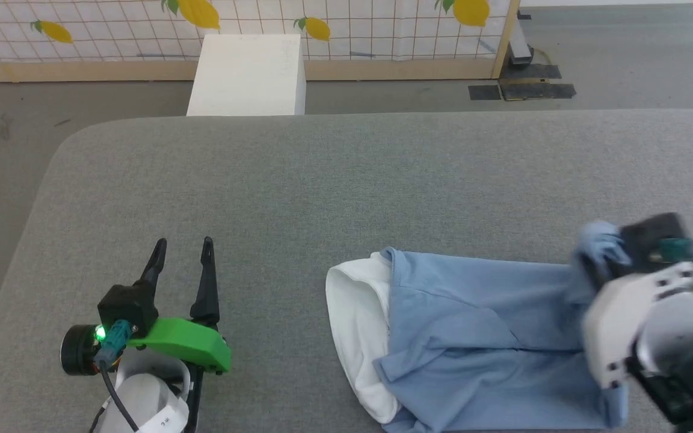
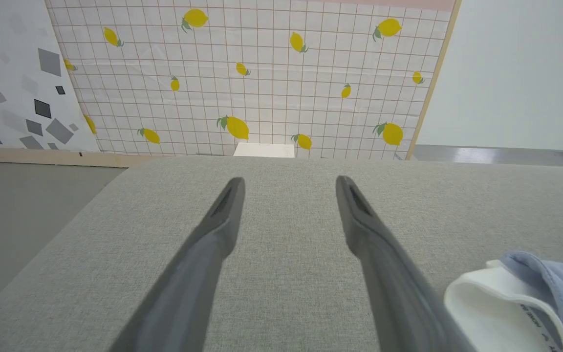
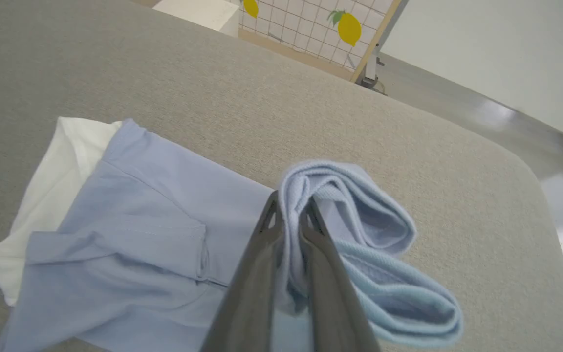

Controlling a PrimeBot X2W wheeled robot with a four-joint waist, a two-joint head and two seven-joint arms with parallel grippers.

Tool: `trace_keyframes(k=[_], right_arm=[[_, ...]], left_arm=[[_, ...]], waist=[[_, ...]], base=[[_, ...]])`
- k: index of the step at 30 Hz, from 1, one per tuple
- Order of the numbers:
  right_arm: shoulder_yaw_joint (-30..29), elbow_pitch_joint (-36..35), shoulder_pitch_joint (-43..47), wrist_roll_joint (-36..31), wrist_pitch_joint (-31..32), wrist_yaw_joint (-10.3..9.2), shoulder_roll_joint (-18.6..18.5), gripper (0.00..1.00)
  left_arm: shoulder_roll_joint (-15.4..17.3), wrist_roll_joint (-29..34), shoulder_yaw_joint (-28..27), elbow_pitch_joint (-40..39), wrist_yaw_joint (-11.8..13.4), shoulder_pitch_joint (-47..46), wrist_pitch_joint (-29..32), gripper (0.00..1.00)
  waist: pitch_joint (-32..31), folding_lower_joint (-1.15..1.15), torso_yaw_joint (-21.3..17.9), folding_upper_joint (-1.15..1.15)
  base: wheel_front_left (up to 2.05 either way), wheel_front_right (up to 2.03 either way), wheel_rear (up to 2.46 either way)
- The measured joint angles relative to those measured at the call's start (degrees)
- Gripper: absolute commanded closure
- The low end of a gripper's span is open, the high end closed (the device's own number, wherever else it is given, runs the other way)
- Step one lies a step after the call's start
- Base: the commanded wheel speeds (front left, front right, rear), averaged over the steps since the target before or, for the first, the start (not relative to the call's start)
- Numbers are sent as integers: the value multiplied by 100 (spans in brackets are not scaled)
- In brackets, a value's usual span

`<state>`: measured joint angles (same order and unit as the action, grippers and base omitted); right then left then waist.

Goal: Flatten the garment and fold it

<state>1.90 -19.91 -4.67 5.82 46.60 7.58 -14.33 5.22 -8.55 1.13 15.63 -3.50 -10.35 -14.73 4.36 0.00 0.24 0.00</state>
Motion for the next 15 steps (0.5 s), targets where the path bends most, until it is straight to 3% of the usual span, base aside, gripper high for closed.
trace_keyframes(k=[6,10,15], right_arm=[[1569,208,-757,193,58,0,-135,100],[2544,972,-1347,479,-40,1,-22,100],[3340,2119,-1976,705,-337,0,250,100]], left_arm=[[-23,2,14,29,-46,-7,0,0],[-53,2,36,36,-55,-24,0,0],[-100,2,47,45,-69,-34,0,0]], waist=[[42,0,83,0],[113,0,146,0],[224,0,259,0]], base=[[0,0,0],[0,0,0],[0,0,0]])
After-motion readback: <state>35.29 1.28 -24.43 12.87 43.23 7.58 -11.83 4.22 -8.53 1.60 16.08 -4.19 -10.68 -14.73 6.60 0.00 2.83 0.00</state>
